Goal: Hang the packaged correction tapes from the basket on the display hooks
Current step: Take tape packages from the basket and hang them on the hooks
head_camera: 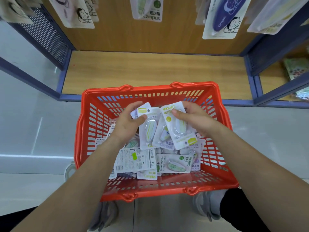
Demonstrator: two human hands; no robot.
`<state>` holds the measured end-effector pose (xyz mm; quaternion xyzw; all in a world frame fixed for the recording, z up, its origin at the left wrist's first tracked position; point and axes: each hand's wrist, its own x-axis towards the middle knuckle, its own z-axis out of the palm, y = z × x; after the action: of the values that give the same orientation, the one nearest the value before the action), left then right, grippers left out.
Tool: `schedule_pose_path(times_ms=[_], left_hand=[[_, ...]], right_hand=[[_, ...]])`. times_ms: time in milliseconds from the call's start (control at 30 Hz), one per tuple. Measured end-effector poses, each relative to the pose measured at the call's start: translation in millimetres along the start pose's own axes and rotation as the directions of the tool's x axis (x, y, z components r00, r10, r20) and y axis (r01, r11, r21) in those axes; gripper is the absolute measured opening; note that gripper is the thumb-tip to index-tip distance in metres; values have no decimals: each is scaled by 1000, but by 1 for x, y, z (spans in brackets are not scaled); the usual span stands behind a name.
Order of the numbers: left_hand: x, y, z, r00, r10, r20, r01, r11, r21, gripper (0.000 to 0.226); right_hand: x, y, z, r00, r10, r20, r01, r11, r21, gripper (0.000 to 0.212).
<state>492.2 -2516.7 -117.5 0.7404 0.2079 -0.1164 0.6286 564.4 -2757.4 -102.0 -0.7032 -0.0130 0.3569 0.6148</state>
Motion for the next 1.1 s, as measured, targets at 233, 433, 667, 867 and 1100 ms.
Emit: schedule_pose_path(times_ms=[233,433,667,867,1100], left_hand=[[-12,-1,17,986,-154,65,164,968,-188,36],[-14,-7,25,986,-145,85,154,981,-121,94],[-13,-14,31,978,-202,46,205,976,-67,108],[-13,-20,33,976,-216,31,217,974,-68,100],[-15,-16,36,974,-222,-46,212,964,-162,103]], right_hand=[[14,14,33,968,-81,-237,101,992,72,19],[15,16,48,959,-82,-271,131,977,167,31],[13,17,56,974,26,-226,10,988,153,42],[-6,24,47,984,65,-166,-30,978,206,20],[-17,31,45,987,153,-45,-151,987,62,42]])
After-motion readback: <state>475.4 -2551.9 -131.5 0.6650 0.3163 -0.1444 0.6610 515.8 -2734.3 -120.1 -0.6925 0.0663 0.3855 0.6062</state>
